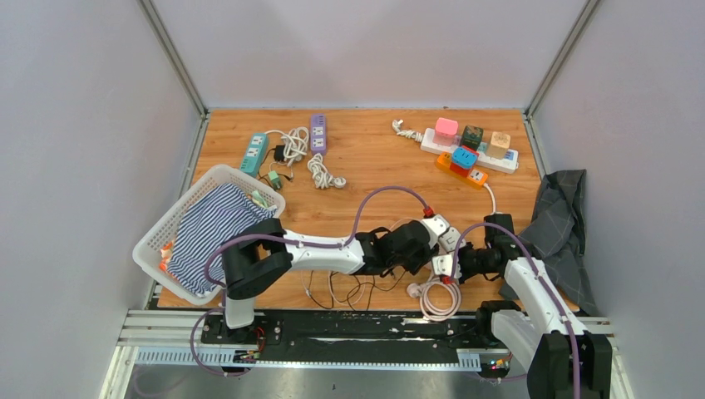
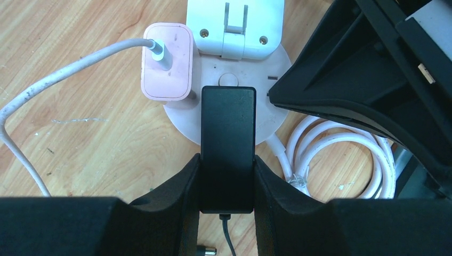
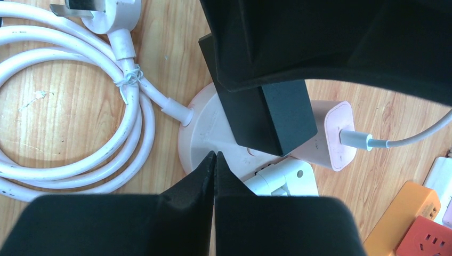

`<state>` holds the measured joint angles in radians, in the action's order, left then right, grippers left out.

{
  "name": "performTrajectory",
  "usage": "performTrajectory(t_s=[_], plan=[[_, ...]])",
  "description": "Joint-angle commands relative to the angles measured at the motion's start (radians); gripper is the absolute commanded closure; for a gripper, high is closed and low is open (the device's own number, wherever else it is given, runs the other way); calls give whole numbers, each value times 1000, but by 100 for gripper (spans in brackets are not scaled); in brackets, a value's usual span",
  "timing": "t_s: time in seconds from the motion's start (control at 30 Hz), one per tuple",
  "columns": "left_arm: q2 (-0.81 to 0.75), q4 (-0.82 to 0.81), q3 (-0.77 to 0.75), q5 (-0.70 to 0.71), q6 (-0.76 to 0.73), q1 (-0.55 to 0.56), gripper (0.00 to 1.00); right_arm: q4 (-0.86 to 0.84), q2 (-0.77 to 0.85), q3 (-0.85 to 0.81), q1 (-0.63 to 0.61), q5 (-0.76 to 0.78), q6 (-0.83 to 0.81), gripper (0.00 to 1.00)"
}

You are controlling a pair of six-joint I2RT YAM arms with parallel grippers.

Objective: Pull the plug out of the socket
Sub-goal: Remove the plug from the socket.

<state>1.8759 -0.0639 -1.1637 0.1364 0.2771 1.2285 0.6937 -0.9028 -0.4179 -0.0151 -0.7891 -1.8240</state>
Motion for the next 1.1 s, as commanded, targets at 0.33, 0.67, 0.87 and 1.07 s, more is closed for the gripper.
performTrajectory(t_s=[0.33, 0.67, 0.87, 1.07], plan=[[-57, -10, 19, 142, -37, 53, 100, 67, -28, 31, -11, 57, 22, 98], [-22, -40, -16, -198, 106, -3, 100, 72, -24, 26, -12, 49, 23, 98], [-52, -41, 12, -149, 77, -10, 100, 78, -25, 20, -14, 44, 25, 97], [-71, -43, 45, 9, -79, 20, 100, 80, -28, 18, -13, 42, 26, 97]])
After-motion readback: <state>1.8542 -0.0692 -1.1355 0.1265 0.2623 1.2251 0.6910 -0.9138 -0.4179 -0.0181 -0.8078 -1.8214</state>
